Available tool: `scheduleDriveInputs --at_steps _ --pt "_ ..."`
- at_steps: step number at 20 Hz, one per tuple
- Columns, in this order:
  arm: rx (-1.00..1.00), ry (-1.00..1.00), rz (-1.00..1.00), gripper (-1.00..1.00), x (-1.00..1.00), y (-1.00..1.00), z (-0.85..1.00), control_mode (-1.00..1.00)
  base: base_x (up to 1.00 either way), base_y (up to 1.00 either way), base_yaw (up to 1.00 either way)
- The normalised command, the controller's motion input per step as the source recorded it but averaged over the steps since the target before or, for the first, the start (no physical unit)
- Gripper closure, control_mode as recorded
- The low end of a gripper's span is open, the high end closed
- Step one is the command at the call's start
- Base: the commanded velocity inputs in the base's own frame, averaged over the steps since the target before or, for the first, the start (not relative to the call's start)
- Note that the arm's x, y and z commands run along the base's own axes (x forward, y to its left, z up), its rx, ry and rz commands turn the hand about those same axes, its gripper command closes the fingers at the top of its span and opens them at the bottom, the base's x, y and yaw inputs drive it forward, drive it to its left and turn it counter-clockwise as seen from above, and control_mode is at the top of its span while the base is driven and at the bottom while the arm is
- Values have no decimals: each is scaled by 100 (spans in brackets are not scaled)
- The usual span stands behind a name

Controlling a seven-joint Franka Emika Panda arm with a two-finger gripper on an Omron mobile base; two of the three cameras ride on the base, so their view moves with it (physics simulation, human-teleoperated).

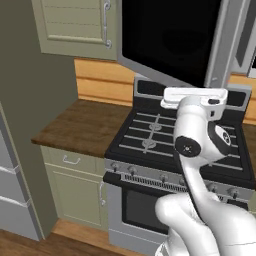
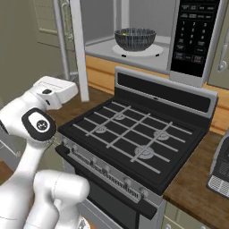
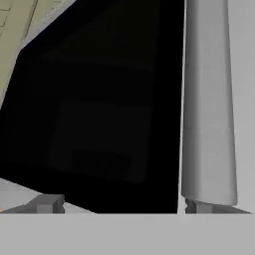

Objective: Pick the lemon from the sink and place it in the bowl. Then pick the bowl and place it in the microwave. Then close the microwave door and press the start button.

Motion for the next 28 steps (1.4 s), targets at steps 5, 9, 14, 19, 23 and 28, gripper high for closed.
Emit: scheduleDriveInputs --at_steps 5,9,14,19,23,28 --pt "21 -14 0 -100 29 -82 10 -100 0 0 0" --pt "19 -13 0 -100 30 -77 6 -100 0 0 0" --pt "14 -11 0 -100 36 -58 0 -100 0 0 0" --pt "7 -6 0 -100 45 -21 0 -100 0 0 0" --pt "4 -5 0 -100 55 -1 0 -100 0 0 0" --pt "3 -5 0 -100 74 -11 0 -100 0 0 0"
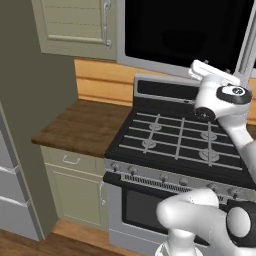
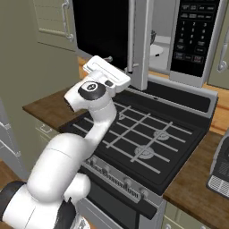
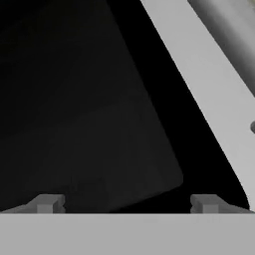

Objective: Pick the lemon from the sink and place it in the bowl. Then pick the bowl and place it in the microwave. Then close the microwave door and press the start button.

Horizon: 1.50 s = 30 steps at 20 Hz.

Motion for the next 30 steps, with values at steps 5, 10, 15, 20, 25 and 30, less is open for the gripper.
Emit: scheduleDriveInputs --at_steps 5,10,15,20,25,30 --pt "9 -4 0 -100 67 -42 0 -100 0 0 0" --pt "9 -5 0 -100 44 -42 0 -100 0 0 0" --pt "8 -3 0 -100 44 -39 0 -100 0 0 0" --pt "6 0 0 -100 57 -41 0 -100 0 0 0" --pt "6 0 0 -100 72 -44 0 -100 0 0 0" --pt "4 0 0 -100 35 -26 0 -100 0 0 0"
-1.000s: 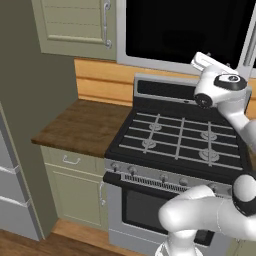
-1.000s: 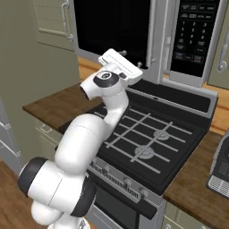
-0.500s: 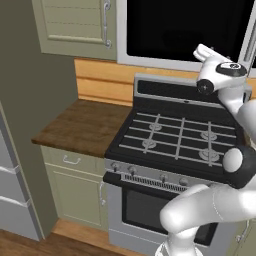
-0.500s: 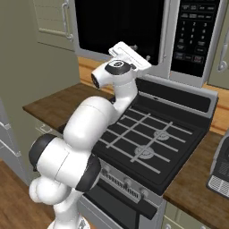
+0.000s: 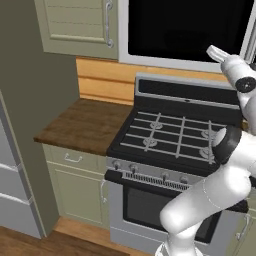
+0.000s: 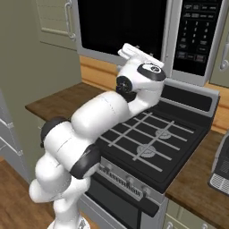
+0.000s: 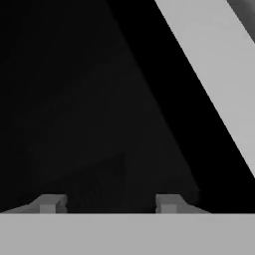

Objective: Pick the lemon from the sink and place it in the bowl. Then pick the bowl and place it in the microwave. Then close the microwave door and press the start button.

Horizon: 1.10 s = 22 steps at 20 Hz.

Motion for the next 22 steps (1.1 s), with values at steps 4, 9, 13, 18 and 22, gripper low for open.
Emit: scheduleDriveInputs --at_steps 4,9,13,18,22 --pt "1 -5 0 -100 -71 0 22 -100 0 0 0" --pt "0 -21 -3 -100 -100 2 48 -100 0 0 0" --pt "0 -26 -4 -100 -100 10 67 -100 0 0 0" --pt "0 -11 -5 -100 -13 7 44 -100 0 0 0" --pt "0 24 -3 -100 100 -1 0 -100 0 0 0"
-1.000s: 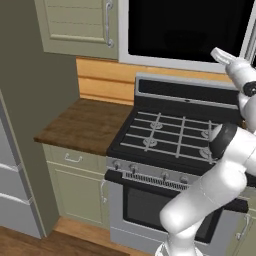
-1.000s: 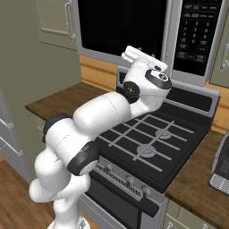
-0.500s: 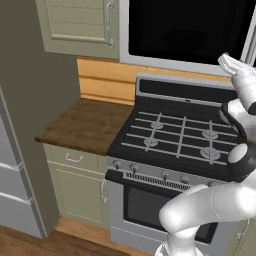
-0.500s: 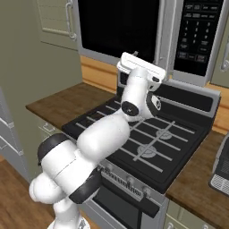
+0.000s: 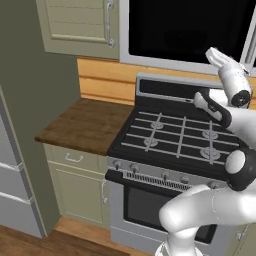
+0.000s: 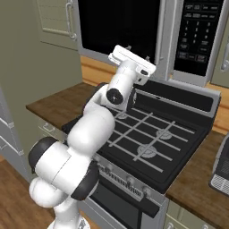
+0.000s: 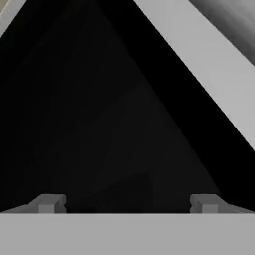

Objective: Pick the lemon from the sink and place it in the bowl. Then pick the bowl and place it in the microwave. Then close the microwave door and press the start button.

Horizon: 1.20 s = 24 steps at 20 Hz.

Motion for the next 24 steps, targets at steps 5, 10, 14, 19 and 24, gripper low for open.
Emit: scheduleDriveInputs --at_steps 5,10,14,19,24 --pt "0 28 0 -100 100 -6 -1 -100 0 0 0" --pt "0 2 -1 -100 38 -1 -1 -100 0 0 0" --pt "0 0 -1 -100 52 0 -4 -100 0 0 0" --pt "0 0 0 -100 -78 1 5 -100 0 0 0" --pt "0 0 0 -100 -100 18 44 -100 0 0 0"
